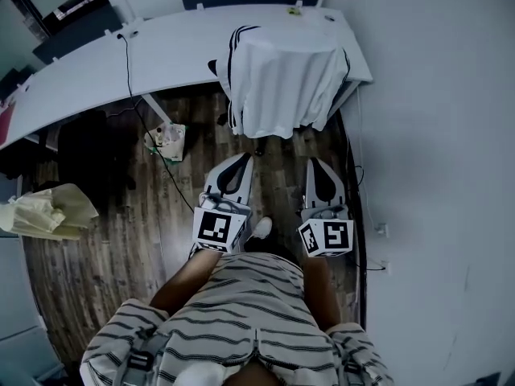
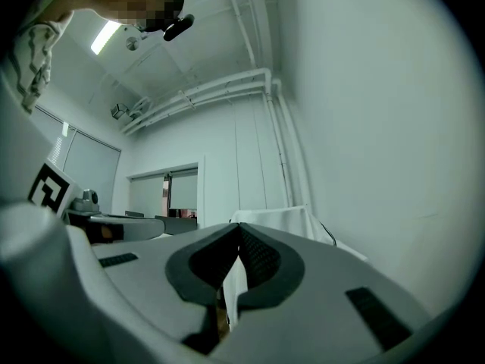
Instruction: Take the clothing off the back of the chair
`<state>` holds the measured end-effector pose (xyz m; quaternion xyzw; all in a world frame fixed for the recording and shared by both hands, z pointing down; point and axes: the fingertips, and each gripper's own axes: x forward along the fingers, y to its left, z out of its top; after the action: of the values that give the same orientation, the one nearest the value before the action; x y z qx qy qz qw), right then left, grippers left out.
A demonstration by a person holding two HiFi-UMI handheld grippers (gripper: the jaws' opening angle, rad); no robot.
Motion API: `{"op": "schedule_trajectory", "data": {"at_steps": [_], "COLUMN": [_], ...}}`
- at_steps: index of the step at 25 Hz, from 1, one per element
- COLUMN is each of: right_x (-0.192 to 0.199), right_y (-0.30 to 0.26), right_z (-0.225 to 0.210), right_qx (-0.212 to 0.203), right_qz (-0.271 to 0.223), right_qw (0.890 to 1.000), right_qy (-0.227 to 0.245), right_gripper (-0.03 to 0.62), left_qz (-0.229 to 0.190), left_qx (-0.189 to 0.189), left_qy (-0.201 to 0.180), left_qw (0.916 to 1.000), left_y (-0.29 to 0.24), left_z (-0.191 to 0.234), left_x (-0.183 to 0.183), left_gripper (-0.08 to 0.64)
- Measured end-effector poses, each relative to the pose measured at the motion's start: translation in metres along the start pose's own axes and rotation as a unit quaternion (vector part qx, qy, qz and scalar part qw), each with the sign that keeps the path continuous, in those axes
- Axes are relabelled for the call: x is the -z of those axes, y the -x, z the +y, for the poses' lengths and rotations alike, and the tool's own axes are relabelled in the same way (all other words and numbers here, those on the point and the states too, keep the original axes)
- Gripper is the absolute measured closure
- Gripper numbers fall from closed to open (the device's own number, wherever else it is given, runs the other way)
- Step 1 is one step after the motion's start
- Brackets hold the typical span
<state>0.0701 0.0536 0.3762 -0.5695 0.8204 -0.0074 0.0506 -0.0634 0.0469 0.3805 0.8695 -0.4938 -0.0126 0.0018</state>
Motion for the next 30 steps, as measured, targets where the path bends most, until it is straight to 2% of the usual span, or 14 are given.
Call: {"op": "schedule_trajectory", "data": {"at_steps": [5, 16, 30], "right_x": [0.002, 0.011, 0.033], "right_y": [-0.035, -0.09, -0.161], "right_z": [-0.028, -0.055, -0.079], "right_qx": [-0.005, -0.003, 0.041], "right_qz": [0.005, 0.032, 0.054], "right_qw": [1.0, 0.999, 0.998], "right_qy": [0.001, -0.02, -0.018], "right_gripper": [0.577, 0.577, 0.577], "left_qz": [0.003, 0.027, 0.037], "left_qx": [-0.01, -0.025, -0.011], "left_qy": [-0.006, 0.001, 0.007], "left_qw": [0.9999, 0.9993, 0.9992], "left_y": [-0.044, -0.094, -0.165], "left_z": [0.011, 0.037, 0.1], "left_x": [-0.001, 0.001, 0.019], "left_gripper": [0.537, 0.537, 0.537]}}
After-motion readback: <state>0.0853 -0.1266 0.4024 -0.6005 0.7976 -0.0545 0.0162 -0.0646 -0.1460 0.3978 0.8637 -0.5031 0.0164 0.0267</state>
